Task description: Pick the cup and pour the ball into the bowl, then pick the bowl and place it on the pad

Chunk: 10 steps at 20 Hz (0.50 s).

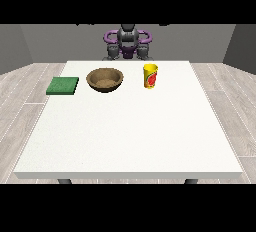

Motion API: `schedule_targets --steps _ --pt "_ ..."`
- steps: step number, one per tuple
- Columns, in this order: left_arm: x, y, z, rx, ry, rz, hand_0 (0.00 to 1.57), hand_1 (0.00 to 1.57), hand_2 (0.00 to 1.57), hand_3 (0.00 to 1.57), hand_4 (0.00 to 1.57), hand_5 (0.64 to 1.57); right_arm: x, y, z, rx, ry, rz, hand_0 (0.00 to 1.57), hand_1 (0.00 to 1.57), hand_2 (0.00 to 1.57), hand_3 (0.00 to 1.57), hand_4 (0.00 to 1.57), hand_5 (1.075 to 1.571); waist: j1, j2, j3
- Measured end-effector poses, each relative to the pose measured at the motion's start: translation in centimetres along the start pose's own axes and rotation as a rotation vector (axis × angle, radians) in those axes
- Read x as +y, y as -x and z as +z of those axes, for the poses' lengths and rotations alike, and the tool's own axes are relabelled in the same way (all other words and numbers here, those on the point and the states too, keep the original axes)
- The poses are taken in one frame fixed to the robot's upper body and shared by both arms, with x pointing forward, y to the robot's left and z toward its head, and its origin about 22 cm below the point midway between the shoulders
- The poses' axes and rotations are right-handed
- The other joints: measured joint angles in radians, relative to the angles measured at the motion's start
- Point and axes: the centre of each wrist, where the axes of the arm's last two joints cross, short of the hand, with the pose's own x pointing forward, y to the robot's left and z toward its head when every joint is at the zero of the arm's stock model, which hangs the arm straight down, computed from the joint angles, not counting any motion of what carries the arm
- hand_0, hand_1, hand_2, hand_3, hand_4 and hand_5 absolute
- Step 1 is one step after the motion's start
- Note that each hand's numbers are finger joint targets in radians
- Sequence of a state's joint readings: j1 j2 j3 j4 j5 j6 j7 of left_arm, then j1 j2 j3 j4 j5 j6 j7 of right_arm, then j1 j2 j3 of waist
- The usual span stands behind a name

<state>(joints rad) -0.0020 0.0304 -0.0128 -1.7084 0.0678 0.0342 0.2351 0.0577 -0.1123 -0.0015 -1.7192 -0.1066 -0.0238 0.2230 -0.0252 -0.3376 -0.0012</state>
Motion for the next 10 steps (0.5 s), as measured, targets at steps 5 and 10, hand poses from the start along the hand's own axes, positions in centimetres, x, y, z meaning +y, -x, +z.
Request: schedule_targets --steps 5,10 --pt "-1.6 -2.8 0.9 0.051 -0.018 0.054 0.00 0.00 0.00 0.00 0.58 1.560 0.3 -2.8 1.4 0.042 0.012 -0.042 0.00 0.00 0.00 0.00 0.79 1.548 -0.014 -0.024 0.0010" --pt "-4.1 -5.8 0.2 -0.063 -0.013 0.046 0.00 0.00 0.00 0.00 0.61 1.555 0.4 -6.2 1.1 -0.069 0.019 -0.050 0.00 0.00 0.00 0.00 0.74 1.546 -0.024 0.103 0.0013"
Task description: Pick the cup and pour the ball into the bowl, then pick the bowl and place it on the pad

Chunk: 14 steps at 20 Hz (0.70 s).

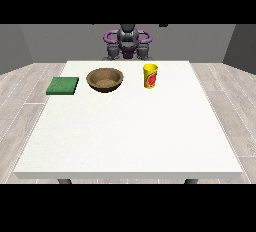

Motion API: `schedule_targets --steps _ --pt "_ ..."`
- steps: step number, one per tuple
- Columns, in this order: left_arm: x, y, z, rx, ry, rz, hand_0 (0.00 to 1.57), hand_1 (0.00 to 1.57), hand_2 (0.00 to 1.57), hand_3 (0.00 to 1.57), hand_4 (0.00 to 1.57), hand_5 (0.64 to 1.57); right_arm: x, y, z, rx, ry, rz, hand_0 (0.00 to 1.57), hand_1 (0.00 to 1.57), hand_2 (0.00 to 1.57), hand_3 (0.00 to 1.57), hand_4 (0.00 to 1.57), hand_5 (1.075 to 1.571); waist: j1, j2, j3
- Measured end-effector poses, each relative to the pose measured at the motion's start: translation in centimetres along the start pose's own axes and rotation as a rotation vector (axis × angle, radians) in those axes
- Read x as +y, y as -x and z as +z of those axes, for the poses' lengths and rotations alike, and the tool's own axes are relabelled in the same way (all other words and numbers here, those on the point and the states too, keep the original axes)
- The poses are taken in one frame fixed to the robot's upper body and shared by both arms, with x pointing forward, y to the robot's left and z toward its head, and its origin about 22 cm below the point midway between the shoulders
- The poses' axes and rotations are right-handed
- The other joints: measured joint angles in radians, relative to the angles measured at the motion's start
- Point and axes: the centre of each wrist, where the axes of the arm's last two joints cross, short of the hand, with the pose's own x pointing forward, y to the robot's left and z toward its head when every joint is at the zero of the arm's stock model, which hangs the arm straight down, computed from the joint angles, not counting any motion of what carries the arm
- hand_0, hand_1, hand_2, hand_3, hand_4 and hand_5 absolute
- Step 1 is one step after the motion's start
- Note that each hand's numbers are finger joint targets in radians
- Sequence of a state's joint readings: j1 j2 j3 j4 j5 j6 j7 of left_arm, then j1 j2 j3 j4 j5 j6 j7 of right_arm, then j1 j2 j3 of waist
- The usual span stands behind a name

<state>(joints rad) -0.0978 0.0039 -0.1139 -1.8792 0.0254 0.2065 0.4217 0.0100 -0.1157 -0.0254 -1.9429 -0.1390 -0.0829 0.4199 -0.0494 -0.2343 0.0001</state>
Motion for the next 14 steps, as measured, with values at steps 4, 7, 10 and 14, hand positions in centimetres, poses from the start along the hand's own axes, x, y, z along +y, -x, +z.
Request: schedule_targets --steps 4,7,10,14 --pt "-0.8 -0.3 -1.5 -0.125 -0.001 -0.026 0.00 0.00 0.00 0.00 0.58 1.537 1.1 -0.2 -0.8 -0.119 -0.031 -0.018 0.00 0.00 0.00 0.22 0.73 1.551 -0.014 0.143 -0.0001" --pt "-0.6 0.2 -2.4 -0.221 0.000 -0.050 0.00 0.00 0.00 0.00 0.57 1.520 1.2 0.1 -1.5 -0.206 -0.048 -0.022 0.00 0.00 0.00 0.00 0.70 1.545 -0.017 0.255 -0.0002" --pt "-0.1 1.3 -3.2 -0.300 -0.010 -0.083 0.00 0.00 0.00 0.00 0.55 1.496 0.6 0.2 -2.3 -0.268 -0.051 -0.026 0.00 0.00 0.00 0.00 0.69 1.547 -0.017 0.343 -0.0001" --pt "1.7 3.8 -4.2 -0.340 -0.027 -0.107 0.00 0.00 0.00 0.00 0.36 1.483 -0.9 0.2 -2.7 -0.316 -0.073 -0.029 0.00 0.00 0.00 0.00 0.68 1.551 -0.042 0.410 -0.0003"
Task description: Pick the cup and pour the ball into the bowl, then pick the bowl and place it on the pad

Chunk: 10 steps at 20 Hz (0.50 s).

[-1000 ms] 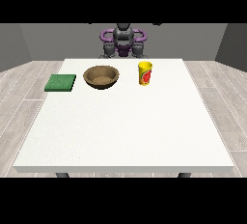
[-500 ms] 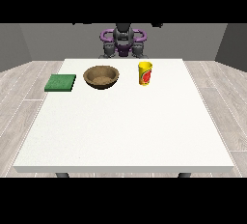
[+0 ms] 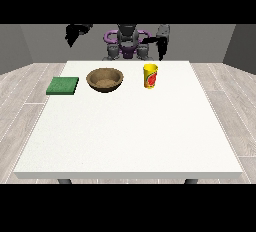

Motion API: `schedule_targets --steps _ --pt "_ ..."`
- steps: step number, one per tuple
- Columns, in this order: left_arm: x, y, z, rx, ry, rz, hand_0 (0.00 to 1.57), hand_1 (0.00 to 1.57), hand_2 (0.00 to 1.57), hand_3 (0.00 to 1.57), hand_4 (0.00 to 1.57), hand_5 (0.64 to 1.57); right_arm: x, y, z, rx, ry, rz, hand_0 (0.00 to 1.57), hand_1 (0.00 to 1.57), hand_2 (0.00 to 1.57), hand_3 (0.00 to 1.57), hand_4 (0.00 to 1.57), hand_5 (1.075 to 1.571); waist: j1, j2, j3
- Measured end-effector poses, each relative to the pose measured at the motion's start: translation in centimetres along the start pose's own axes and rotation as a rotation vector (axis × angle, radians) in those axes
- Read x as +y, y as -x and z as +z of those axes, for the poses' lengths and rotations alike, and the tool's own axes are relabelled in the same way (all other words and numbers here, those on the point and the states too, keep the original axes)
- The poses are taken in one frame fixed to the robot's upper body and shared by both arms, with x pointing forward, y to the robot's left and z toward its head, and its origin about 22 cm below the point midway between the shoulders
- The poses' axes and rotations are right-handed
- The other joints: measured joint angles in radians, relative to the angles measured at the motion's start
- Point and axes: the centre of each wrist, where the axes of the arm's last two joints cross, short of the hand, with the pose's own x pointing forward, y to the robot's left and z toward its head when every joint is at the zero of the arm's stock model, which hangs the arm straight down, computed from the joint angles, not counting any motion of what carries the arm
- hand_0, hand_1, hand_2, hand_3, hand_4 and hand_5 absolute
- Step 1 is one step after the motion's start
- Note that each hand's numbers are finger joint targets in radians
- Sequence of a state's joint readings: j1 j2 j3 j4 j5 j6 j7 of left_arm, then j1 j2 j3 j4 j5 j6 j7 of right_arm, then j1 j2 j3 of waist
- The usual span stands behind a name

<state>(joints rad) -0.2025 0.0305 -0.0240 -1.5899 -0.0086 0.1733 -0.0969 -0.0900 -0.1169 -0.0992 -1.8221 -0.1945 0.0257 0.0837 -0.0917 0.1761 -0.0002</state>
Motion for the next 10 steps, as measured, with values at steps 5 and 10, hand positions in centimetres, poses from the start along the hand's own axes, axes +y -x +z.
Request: schedule_targets --steps 5,10 --pt "0.7 4.2 0.3 0.017 0.022 -0.020 0.00 0.00 0.00 0.00 0.00 1.451 -1.3 0.4 -0.5 -0.021 0.008 0.001 0.00 0.00 0.00 0.00 0.67 1.559 -0.008 0.029 -0.0003" --pt "1.6 6.9 -0.5 0.048 0.030 -0.028 0.00 0.00 0.00 0.00 0.14 1.433 -3.2 1.8 -0.6 -0.012 0.012 0.007 0.00 0.00 0.00 0.00 0.67 1.560 -0.009 0.022 0.0000"
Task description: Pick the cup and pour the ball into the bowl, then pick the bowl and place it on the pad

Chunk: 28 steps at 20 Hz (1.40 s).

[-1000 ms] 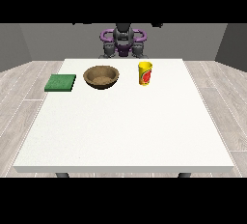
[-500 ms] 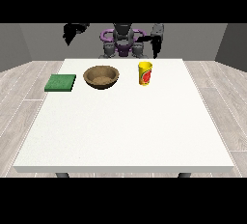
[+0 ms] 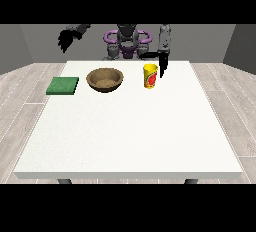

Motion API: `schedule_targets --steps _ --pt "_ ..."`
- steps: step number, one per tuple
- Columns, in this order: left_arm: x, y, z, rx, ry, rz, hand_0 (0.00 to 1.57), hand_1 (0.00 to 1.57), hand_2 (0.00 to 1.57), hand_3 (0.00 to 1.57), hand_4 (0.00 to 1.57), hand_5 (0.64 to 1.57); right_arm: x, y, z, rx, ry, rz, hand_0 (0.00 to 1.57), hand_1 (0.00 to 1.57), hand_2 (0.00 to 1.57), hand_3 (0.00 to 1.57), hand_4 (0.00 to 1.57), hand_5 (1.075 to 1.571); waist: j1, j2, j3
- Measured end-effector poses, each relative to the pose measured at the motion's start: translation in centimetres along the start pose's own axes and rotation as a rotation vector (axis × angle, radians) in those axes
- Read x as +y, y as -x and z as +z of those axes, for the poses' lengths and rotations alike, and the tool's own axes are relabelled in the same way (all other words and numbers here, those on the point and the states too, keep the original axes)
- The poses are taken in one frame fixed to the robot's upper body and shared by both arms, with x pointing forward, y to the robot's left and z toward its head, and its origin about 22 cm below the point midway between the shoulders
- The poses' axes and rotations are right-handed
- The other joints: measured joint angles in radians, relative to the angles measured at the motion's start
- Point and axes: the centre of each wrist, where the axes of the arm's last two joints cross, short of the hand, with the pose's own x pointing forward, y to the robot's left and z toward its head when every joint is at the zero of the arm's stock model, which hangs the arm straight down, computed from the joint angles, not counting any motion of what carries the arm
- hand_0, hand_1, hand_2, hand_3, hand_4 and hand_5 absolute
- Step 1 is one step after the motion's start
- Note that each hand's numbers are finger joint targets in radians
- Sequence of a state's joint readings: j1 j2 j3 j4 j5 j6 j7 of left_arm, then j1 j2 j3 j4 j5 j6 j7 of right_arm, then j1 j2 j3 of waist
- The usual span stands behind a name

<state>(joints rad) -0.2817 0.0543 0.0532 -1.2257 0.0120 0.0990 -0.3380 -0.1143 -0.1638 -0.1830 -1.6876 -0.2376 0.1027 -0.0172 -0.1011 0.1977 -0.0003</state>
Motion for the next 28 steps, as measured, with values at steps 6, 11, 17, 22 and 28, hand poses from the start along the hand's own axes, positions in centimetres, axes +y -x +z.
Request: schedule_targets --steps 6,11,17,22,28 --pt "0.1 3.3 0.0 0.042 0.002 0.001 0.00 0.00 0.00 0.00 0.18 1.423 -1.4 0.8 -0.3 0.028 0.000 0.007 0.00 0.00 0.00 0.00 0.68 1.564 -0.006 -0.020 0.0000" --pt "0.6 5.0 -0.6 0.030 -0.037 0.006 0.00 0.00 0.00 0.00 0.89 1.555 -2.3 0.2 -0.8 0.005 -0.024 0.006 0.00 0.00 0.00 0.00 0.67 1.566 -0.032 0.007 0.0000" --pt "1.0 6.7 0.0 0.012 -0.103 -0.119 1.26 1.26 1.57 1.57 1.33 1.483 -3.0 -1.2 -1.0 -0.022 -0.068 0.000 0.00 0.00 0.00 0.07 0.64 1.568 -0.091 0.036 0.0011" --pt "0.8 6.9 -0.5 -0.033 -0.156 -0.207 1.28 1.28 1.57 1.57 1.41 1.418 -5.6 -2.5 -1.4 -0.030 -0.066 -0.007 0.00 0.00 0.00 0.15 0.63 1.566 -0.106 0.040 0.0056" --pt "-2.7 6.1 -1.6 0.066 -0.072 -0.355 1.29 1.29 1.57 1.57 1.41 1.467 -8.5 -1.6 -1.3 0.098 0.001 -0.005 0.00 0.00 0.00 0.31 0.63 1.563 -0.061 -0.096 0.0025"
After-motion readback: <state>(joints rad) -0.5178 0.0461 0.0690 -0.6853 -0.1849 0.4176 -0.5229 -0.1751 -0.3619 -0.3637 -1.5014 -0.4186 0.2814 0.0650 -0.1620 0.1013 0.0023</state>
